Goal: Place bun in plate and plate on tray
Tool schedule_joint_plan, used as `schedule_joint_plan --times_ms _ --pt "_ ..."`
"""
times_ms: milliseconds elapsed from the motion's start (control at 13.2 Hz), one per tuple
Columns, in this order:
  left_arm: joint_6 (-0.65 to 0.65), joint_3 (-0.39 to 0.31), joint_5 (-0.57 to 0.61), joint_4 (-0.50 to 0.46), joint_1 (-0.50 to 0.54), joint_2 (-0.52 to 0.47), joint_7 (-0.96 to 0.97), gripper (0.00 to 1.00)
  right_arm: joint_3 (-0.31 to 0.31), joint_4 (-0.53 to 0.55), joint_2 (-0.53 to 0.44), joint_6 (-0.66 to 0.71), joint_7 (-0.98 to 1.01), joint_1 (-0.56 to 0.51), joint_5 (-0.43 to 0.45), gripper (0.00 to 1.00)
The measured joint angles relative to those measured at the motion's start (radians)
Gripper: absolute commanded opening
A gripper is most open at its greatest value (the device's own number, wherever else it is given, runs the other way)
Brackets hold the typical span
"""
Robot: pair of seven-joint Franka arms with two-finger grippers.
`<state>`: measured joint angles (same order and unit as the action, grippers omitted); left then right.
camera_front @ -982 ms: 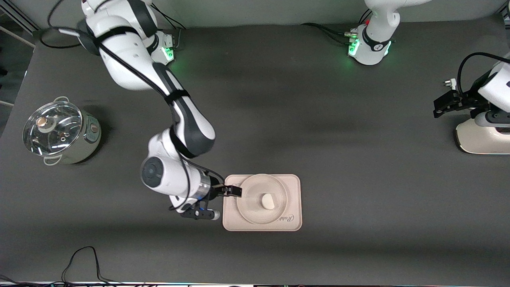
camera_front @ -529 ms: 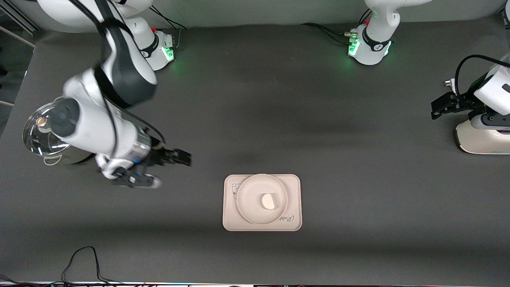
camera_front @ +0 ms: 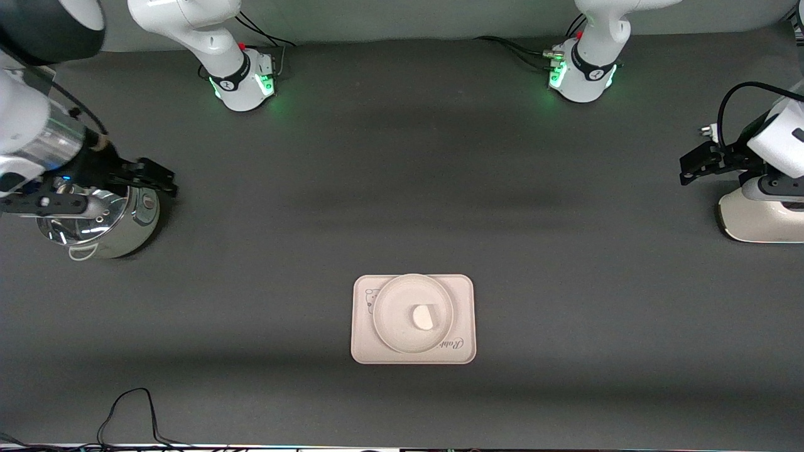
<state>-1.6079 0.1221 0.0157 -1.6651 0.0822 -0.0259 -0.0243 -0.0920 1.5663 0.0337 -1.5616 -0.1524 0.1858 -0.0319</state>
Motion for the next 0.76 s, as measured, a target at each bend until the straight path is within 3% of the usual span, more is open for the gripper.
schedule_joint_plan --times_ms 302,756 --pt "0.003 -0.002 0.0 0.006 -0.011 0.0 0.0 1.0 -0.099 0.007 -0.008 0.0 0.119 -0.001 0.014 1.0" --pt "0.003 -0.006 0.001 0.015 -0.011 0.0 0.0 1.0 -0.109 0.014 -0.008 0.0 0.125 -0.001 0.014 1.0"
